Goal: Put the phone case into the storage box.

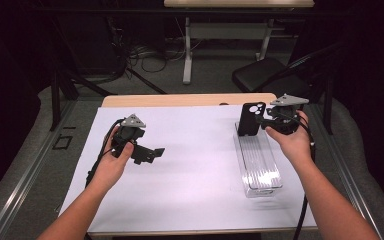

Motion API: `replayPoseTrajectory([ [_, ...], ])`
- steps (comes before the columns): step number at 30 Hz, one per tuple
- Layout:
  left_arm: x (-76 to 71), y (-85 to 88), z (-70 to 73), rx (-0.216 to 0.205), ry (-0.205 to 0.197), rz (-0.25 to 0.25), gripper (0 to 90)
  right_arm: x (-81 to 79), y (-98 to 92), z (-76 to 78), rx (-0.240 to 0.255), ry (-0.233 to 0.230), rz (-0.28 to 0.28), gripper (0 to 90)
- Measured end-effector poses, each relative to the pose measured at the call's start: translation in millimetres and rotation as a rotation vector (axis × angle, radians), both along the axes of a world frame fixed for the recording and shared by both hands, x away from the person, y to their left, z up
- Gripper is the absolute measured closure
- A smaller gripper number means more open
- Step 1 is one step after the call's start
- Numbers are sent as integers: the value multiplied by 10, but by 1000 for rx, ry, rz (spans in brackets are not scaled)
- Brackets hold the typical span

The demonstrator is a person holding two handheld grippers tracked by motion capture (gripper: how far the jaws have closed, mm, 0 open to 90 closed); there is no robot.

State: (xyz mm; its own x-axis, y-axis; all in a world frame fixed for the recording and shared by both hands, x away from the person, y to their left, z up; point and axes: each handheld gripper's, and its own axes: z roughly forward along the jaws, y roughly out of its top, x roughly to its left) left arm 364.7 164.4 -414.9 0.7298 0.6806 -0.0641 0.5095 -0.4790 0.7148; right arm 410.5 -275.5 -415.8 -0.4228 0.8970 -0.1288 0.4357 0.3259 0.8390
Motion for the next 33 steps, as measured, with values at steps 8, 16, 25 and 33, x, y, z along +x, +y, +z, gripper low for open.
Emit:
replayPoseTrajectory([
  [8, 18, 9, -13, -7, 5, -10, 44, -188, 98, 55, 62, 20, 40, 253],
  [16, 17, 7, -3, -14, 3, -13, 44, -316, 232, 112, 117, 36, 78, 35],
  [25, 15, 41, 11, -46, -2, -6, 44, -406, 401, 151, 156, 35, 116, 0],
  [33, 8, 84, 6, -64, -14, -8, 44, -480, 532, 161, 130, 24, 149, 0],
])
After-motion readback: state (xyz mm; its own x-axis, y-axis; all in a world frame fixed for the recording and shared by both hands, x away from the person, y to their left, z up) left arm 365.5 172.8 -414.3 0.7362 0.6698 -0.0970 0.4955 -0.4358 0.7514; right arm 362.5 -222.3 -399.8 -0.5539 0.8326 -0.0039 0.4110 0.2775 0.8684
